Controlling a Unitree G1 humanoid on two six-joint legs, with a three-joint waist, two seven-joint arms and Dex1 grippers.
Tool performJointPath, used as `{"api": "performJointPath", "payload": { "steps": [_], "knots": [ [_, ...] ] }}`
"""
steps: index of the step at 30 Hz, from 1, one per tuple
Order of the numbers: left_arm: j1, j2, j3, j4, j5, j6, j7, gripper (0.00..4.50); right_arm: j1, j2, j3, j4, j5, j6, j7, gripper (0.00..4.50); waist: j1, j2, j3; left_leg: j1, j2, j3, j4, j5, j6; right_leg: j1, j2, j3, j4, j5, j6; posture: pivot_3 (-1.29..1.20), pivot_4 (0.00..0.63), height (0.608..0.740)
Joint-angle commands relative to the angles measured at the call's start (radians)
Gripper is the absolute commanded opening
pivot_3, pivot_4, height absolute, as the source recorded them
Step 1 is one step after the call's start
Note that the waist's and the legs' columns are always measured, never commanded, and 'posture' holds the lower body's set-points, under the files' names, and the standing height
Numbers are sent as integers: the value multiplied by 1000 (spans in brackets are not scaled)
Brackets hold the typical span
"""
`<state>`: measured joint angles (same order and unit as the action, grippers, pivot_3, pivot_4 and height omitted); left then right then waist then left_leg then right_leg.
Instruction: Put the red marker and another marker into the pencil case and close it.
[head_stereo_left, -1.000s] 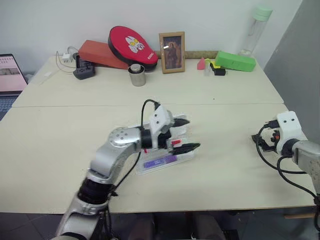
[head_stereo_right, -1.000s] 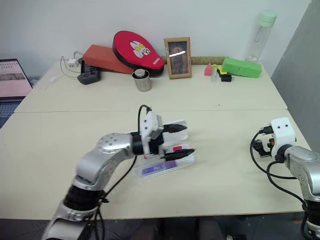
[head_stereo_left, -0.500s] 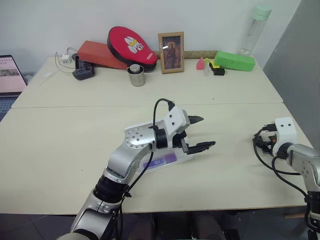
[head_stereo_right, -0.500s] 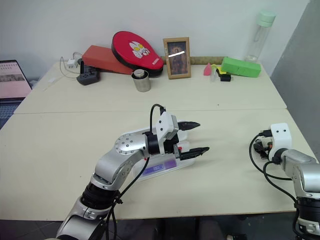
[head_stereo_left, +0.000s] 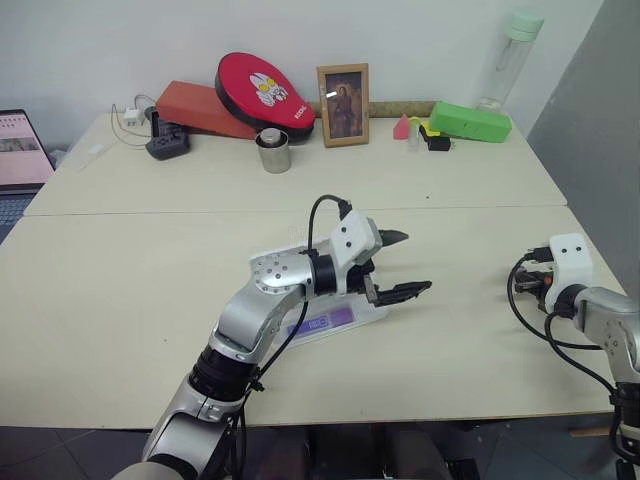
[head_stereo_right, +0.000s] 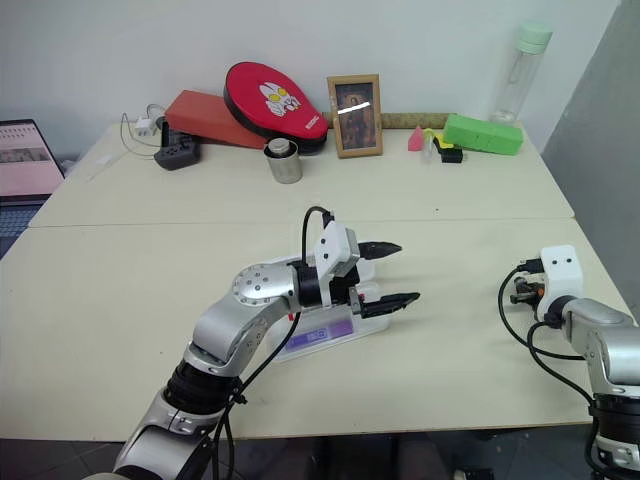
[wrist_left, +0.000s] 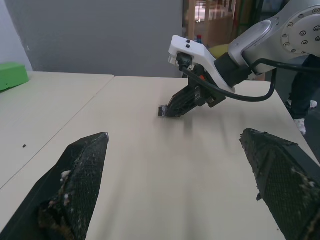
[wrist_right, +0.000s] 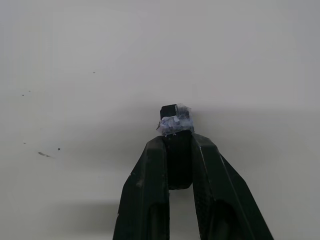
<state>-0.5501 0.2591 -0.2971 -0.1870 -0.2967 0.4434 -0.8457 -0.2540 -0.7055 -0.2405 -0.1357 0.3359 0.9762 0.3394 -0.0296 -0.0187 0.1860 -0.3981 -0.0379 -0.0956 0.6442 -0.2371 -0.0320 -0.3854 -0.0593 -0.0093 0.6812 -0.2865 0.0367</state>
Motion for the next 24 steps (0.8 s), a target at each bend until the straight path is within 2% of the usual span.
{"api": "performJointPath", "payload": {
  "steps": [1,6,10,15,24],
  "knots": [
    [-16,-2,13,-21,-17,-25,-11,4500,-23,-34,-9,-113,36,-74,98,270,0,0,0,0,0,0,0,0,0,0,0,0,0,0,0,0,150,740],
    [31,80,82,-91,-64,21,-34,4500,-4,-115,116,-279,93,-284,417,270,-4,0,0,0,0,0,0,0,0,0,0,0,0,0,0,0,150,740],
    [136,217,176,-199,-141,101,-70,4500,-112,-145,272,-250,100,-354,621,270,-11,0,0,1,5,-3,0,0,0,0,4,0,-1,0,0,0,150,740],
    [293,371,287,-290,-193,127,-107,4500,-289,-82,482,-102,3,-455,762,270,-4,0,1,1,7,-2,0,0,0,0,5,-1,-1,1,-1,0,150,740],
    [422,466,415,-381,-275,139,-111,4500,-396,2,638,78,-122,-562,873,270,9,0,1,-1,7,-1,0,0,0,-1,3,0,-2,1,-2,0,150,740]
  ]
}}
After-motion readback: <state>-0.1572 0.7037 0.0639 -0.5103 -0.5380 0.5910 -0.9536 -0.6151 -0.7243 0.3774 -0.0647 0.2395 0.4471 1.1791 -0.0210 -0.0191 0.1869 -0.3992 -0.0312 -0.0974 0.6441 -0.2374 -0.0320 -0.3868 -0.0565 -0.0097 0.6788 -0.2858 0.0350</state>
